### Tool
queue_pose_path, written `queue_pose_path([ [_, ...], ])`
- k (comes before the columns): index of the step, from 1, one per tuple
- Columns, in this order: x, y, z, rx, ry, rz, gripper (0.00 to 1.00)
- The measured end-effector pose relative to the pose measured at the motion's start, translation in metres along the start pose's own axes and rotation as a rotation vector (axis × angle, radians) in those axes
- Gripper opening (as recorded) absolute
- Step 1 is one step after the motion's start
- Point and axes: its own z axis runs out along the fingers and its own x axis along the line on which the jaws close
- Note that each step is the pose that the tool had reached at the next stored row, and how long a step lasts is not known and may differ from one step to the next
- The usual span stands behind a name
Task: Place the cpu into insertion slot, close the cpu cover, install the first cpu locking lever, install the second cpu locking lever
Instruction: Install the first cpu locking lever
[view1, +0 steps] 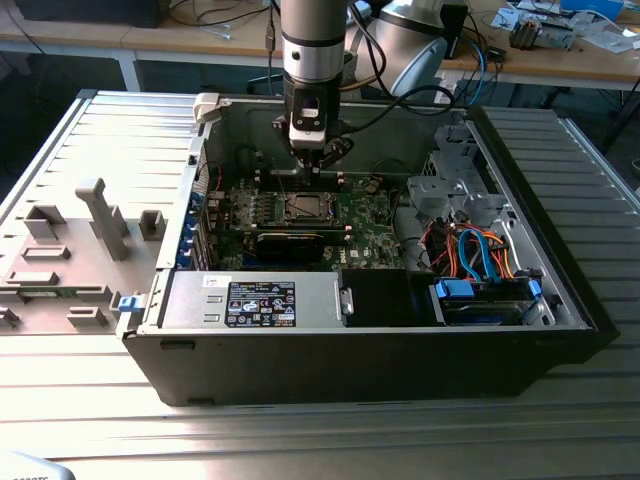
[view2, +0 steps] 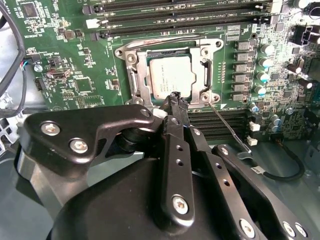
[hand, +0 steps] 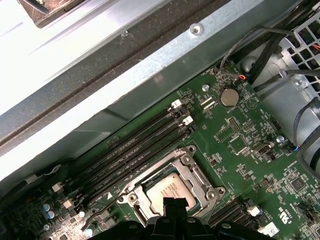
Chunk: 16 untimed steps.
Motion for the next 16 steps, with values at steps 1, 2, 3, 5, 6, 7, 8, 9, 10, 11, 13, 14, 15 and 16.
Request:
queue_pose_path([
  [1,0.0,0.0,0.0,-0.0001,0.0,-0.002,0.11],
  [2,0.0,0.0,0.0,-0.0002,0.0001,-0.004,0.11],
  [3,0.0,0.0,0.0,-0.0003,0.0001,-0.005,0.11],
  [5,0.0,0.0,0.0,-0.0004,0.0002,-0.01,0.11],
  [6,0.0,0.0,0.0,-0.0005,0.0002,-0.013,0.11],
  [7,0.0,0.0,0.0,-0.0005,0.0003,-0.014,0.11],
  [8,0.0,0.0,0.0,-0.0006,0.0003,-0.016,0.11],
  [9,0.0,0.0,0.0,-0.0006,0.0003,-0.018,0.11],
  [10,0.0,0.0,0.0,-0.0008,0.0004,-0.02,0.11],
  [11,0.0,0.0,0.0,-0.0008,0.0005,-0.023,0.11],
  [13,0.0,0.0,0.0,-0.0011,0.0006,-0.028,0.11],
  [14,0.0,0.0,0.0,-0.0011,0.0006,-0.031,0.11],
  [15,0.0,0.0,0.0,-0.0012,0.0006,-0.033,0.11],
  [16,0.0,0.0,0.0,-0.0012,0.0007,-0.034,0.11],
])
